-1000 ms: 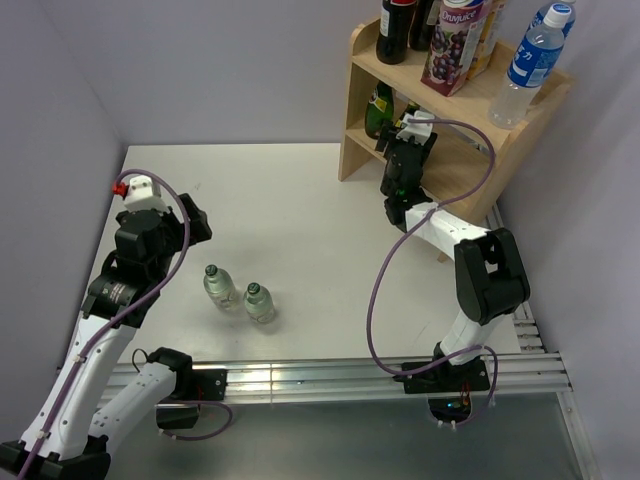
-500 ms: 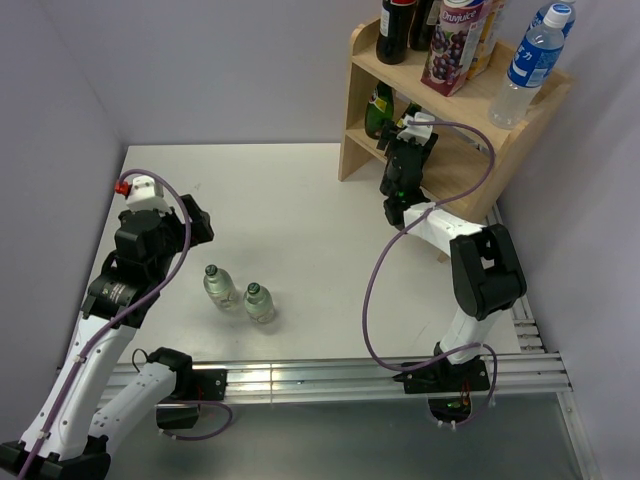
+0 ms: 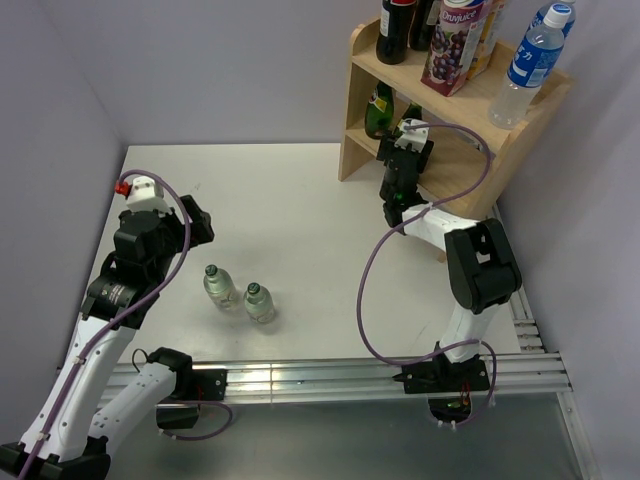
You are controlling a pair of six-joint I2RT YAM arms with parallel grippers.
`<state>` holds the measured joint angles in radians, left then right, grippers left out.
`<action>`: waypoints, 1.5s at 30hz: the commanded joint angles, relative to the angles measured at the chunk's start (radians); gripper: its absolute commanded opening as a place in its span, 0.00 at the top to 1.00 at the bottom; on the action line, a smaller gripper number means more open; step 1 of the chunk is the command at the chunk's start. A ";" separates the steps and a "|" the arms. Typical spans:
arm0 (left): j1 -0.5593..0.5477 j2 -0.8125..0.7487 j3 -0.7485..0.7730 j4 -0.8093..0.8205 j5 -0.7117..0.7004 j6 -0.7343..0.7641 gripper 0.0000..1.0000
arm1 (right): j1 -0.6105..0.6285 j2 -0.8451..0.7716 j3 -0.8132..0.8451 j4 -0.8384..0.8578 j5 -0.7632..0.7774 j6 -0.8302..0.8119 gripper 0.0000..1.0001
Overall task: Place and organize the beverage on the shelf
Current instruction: Place the drink on the shelf.
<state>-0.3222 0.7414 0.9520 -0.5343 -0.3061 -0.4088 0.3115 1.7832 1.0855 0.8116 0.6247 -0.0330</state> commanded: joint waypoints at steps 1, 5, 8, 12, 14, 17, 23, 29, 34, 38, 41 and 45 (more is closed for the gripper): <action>0.005 -0.008 0.001 0.048 0.022 0.011 0.01 | -0.023 -0.001 -0.050 -0.016 0.026 0.008 0.31; 0.005 -0.005 -0.001 0.050 0.025 0.011 0.01 | -0.025 0.011 -0.055 0.000 0.012 -0.013 0.45; 0.005 -0.007 -0.001 0.048 0.027 0.011 0.01 | -0.032 0.033 -0.027 -0.028 0.000 -0.016 0.55; 0.005 -0.011 -0.001 0.046 0.021 0.011 0.01 | -0.043 0.050 -0.024 -0.020 -0.011 -0.010 0.57; 0.005 -0.013 -0.001 0.048 0.021 0.011 0.01 | -0.046 0.065 -0.024 -0.008 -0.013 -0.013 0.57; 0.005 -0.013 -0.002 0.045 0.021 0.010 0.00 | -0.049 0.085 -0.025 0.023 -0.013 -0.019 0.57; 0.003 -0.019 -0.007 0.050 0.021 0.011 0.01 | -0.052 0.120 -0.012 0.053 -0.005 -0.024 0.55; 0.003 -0.013 -0.009 0.050 0.024 0.011 0.00 | -0.058 0.134 0.002 0.046 -0.019 -0.031 0.55; 0.003 -0.011 -0.007 0.050 0.022 0.011 0.01 | -0.071 0.134 0.019 0.014 -0.051 -0.016 0.52; 0.005 -0.008 -0.009 0.050 0.025 0.011 0.01 | -0.075 0.137 0.036 -0.034 -0.074 -0.012 0.50; 0.003 -0.008 -0.009 0.050 0.027 0.013 0.00 | -0.077 0.130 0.036 -0.049 -0.089 -0.007 0.49; 0.005 -0.008 -0.009 0.050 0.027 0.013 0.01 | -0.077 0.125 0.033 -0.063 -0.094 -0.004 0.41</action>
<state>-0.3222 0.7368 0.9405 -0.5266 -0.2924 -0.4080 0.2676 1.8538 1.1259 0.8936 0.5507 -0.0841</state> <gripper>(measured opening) 0.995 0.761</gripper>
